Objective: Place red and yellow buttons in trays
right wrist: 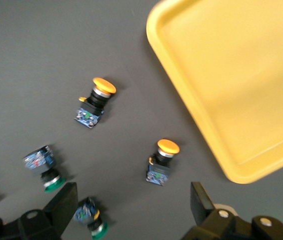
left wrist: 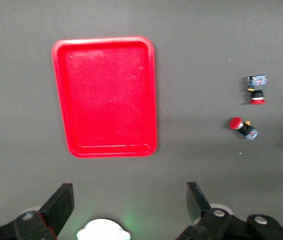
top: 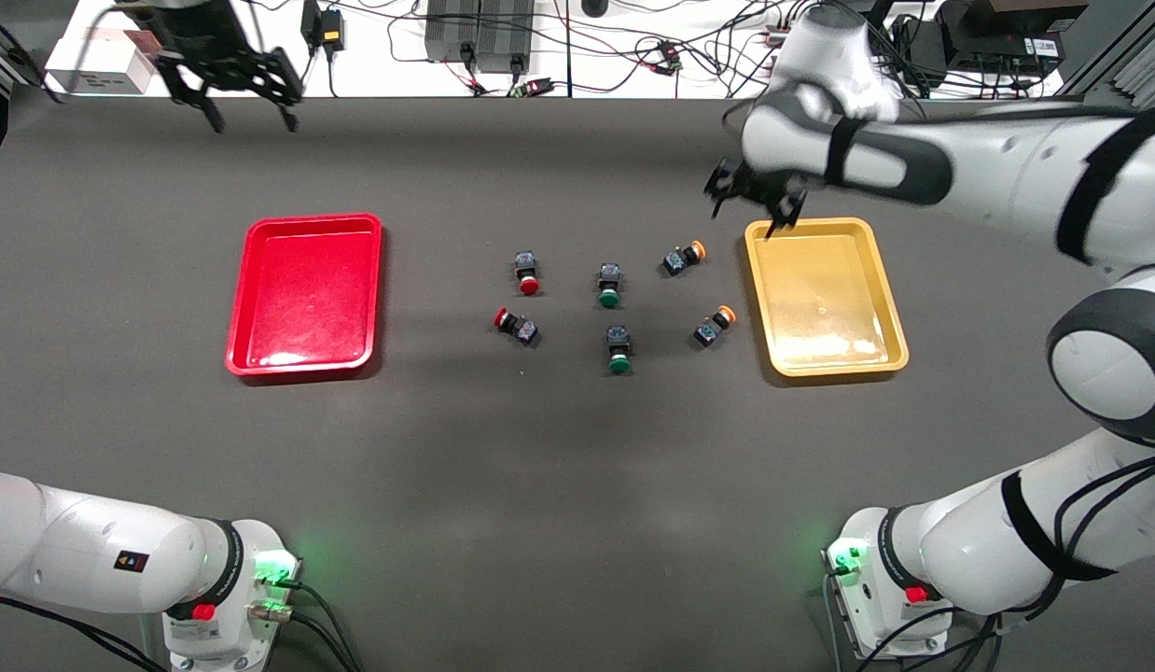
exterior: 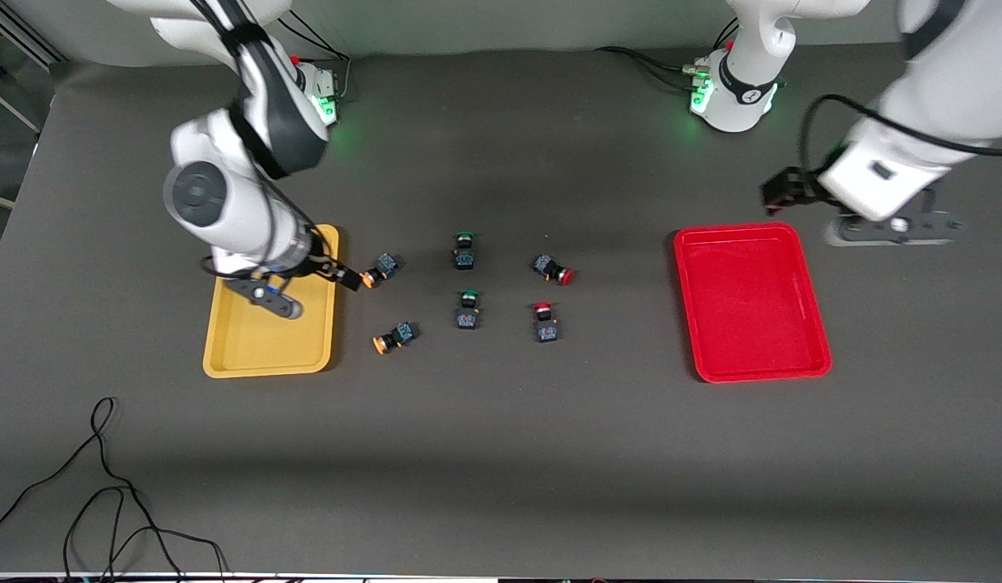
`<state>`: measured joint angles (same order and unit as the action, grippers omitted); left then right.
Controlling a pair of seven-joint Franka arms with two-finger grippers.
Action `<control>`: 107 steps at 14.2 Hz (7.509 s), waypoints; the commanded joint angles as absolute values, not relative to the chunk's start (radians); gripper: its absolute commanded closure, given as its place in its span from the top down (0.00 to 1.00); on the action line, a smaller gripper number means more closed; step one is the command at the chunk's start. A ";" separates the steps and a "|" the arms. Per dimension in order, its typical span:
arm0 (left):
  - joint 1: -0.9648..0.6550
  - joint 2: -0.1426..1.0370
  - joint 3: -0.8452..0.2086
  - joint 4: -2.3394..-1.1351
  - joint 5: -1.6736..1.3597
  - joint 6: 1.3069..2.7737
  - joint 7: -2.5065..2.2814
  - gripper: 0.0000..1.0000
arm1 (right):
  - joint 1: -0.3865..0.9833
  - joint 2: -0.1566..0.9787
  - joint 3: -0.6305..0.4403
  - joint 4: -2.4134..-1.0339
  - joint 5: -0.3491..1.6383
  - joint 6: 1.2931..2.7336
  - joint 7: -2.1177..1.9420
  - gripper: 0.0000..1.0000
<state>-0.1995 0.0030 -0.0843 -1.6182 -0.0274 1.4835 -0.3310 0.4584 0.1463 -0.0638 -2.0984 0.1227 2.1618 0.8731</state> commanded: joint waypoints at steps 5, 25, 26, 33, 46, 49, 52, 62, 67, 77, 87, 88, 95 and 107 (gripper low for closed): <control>-0.297 0.011 -0.195 -1.643 -0.120 1.517 -0.899 1.00 | 0.573 0.311 -0.071 -2.341 0.143 2.629 1.066 1.00; -0.609 0.386 -0.193 -1.980 0.077 2.296 -1.805 1.00 | 0.575 0.243 -0.071 -2.408 0.144 2.614 1.086 0.35; -0.611 0.409 -0.193 -1.980 0.080 2.319 -1.805 1.00 | 0.572 0.207 -0.074 -2.402 0.144 2.559 1.085 0.35; -0.607 0.515 -0.183 -1.976 0.101 2.459 -1.819 1.00 | 0.561 -0.084 -0.374 -2.387 0.143 2.204 0.702 0.31; -0.600 0.563 -0.183 -1.953 0.115 2.471 -1.848 0.02 | 0.557 0.212 -0.477 -2.480 0.147 2.476 0.537 0.66; -0.563 0.519 -0.183 -1.940 0.118 2.422 -1.823 0.00 | 0.557 0.204 -0.477 -2.476 0.178 2.461 0.538 1.00; -0.496 0.389 -0.192 -1.948 0.098 2.259 -1.610 0.00 | 0.560 0.126 -0.472 -2.407 0.178 2.361 0.564 1.00; -0.045 0.153 -0.186 -2.151 -0.005 2.074 -0.494 0.00 | 0.552 0.363 -0.201 -1.748 0.179 2.062 1.029 1.00; 0.029 0.345 -0.184 -2.158 0.021 2.320 -0.337 0.00 | 0.554 0.527 -0.157 -1.710 0.183 2.186 1.095 1.00; 0.022 0.321 -0.190 -1.952 0.023 1.987 -0.299 1.00 | 0.563 0.637 -0.144 -1.805 0.241 2.375 1.112 1.00; -0.293 0.536 -0.215 -1.519 -0.008 1.983 -0.560 1.00 | 0.560 0.592 -0.130 -1.867 0.244 2.390 1.111 0.31; -0.332 0.575 -0.213 -1.493 -0.002 2.020 -0.558 1.00 | 0.558 0.578 -0.132 -1.865 0.244 2.382 1.111 0.29; -0.465 0.762 -0.213 -1.486 0.015 2.235 -0.583 1.00 | 0.418 0.287 -0.156 -1.867 0.230 2.037 0.858 0.28; -0.488 0.818 -0.210 -1.483 0.002 2.286 -0.805 0.00 | 0.290 0.420 -0.221 -2.137 0.227 2.476 0.486 0.28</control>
<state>-0.4749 0.8241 -0.2231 -1.5016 0.0005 2.3105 -0.7682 0.2835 0.4133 -0.2172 -2.1394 0.2169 2.4464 0.5098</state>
